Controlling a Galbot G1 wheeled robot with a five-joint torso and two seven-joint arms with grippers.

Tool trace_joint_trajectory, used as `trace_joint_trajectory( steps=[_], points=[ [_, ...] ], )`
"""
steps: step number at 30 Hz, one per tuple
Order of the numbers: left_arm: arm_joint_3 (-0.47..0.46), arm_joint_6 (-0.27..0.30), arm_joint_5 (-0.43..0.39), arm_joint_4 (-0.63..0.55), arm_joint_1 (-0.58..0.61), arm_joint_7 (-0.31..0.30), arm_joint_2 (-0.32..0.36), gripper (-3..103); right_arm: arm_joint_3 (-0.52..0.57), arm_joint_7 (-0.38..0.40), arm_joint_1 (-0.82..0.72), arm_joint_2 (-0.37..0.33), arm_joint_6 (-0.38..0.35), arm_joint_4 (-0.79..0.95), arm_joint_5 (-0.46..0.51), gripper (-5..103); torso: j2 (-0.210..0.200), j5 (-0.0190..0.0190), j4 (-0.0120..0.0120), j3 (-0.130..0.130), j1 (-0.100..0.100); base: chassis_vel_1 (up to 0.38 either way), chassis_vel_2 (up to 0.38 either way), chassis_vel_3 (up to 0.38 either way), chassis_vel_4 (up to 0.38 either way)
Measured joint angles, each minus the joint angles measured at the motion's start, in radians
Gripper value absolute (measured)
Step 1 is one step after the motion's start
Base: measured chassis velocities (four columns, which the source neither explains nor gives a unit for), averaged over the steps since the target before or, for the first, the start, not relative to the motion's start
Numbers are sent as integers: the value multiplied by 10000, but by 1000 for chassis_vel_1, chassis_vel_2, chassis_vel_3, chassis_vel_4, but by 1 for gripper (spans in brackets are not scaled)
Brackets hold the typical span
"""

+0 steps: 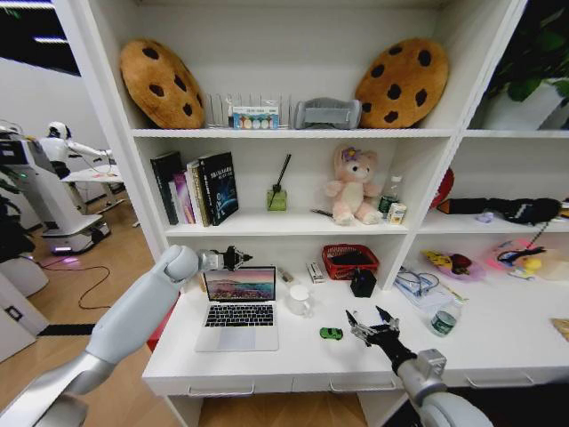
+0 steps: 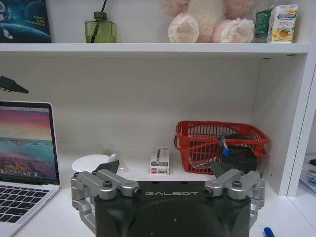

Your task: Organize the objects on the table.

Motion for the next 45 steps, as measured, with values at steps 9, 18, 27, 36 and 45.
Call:
trace_joint_trajectory(
  steps=[9,18,27,36,45],
  points=[
    [-334,-471,190,-101,-61,1999,172,0,-93,8,-14,178,39,-80,-263,100,1,1,3,-1,-1,0,0,0,0],
    [-1099,-254,15,-1031,1040,2200,970,0,-183,6,108,135,102,-186,-449,100,4,2,2,-5,-3,0,0,0,0],
    [-2265,278,-155,-2811,3459,2049,1831,0,-580,64,340,-95,-109,-201,-642,100,-2,-7,4,3,3,0,0,0,0],
    [-3630,880,-813,-4578,5106,1502,2464,0,-888,88,215,60,-138,-293,-1066,100,-1,-1,4,0,0,0,0,0,0],
    [-4343,3486,-4629,-5406,7294,-5389,1559,0,-710,227,184,-32,-160,40,-799,100,0,-2,3,0,0,0,0,0,0]
  ],
)
